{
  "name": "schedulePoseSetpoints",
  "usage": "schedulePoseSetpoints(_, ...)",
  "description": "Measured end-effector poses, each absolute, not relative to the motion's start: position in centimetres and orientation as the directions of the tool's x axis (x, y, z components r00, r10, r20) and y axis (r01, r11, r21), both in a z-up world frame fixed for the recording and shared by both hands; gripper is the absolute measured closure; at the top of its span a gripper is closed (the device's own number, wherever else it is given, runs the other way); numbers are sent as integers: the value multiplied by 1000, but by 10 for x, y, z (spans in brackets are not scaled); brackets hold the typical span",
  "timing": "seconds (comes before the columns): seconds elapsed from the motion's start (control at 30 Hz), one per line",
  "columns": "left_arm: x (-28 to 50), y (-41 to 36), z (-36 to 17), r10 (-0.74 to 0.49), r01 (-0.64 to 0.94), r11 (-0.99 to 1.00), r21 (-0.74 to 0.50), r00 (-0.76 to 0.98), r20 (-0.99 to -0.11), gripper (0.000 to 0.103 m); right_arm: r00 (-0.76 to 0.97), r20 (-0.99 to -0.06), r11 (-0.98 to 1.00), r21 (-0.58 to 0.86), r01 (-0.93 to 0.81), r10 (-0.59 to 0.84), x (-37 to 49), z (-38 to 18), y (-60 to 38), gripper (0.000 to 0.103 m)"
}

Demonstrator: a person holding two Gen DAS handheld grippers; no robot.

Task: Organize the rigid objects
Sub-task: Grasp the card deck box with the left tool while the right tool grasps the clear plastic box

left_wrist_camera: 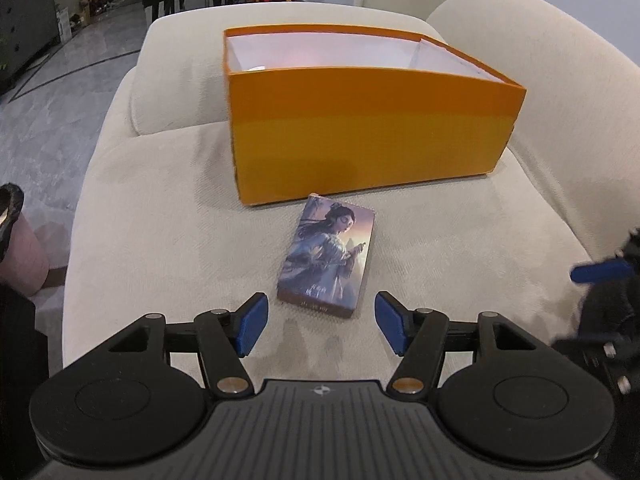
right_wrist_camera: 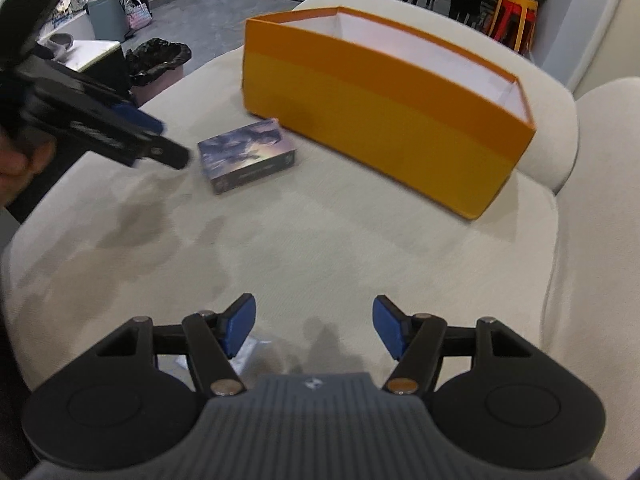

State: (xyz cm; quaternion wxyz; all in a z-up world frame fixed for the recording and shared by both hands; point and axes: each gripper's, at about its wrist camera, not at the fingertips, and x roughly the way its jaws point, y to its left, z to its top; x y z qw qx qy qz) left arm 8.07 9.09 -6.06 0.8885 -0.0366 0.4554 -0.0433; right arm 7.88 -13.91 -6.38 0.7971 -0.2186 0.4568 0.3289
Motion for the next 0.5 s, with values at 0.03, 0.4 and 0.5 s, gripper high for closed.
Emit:
schedulePoseSetpoints(0.03,84,90,-63,-110,48,994,-100,580,-807,31,356,-875,695,-31,-718,328,77,-65,-139,37)
schedulePoseSetpoints(0.4,123,84,-82,-92,95,994,-45,581,-809,27,268,-901,744,85,-663,342,55,-88,-129,31)
schedulePoseSetpoints(0.5,127,83,-85,-95,104,994,-41,590,-802,20,249,-907,764,111,-635,339,54,-95,-130,31)
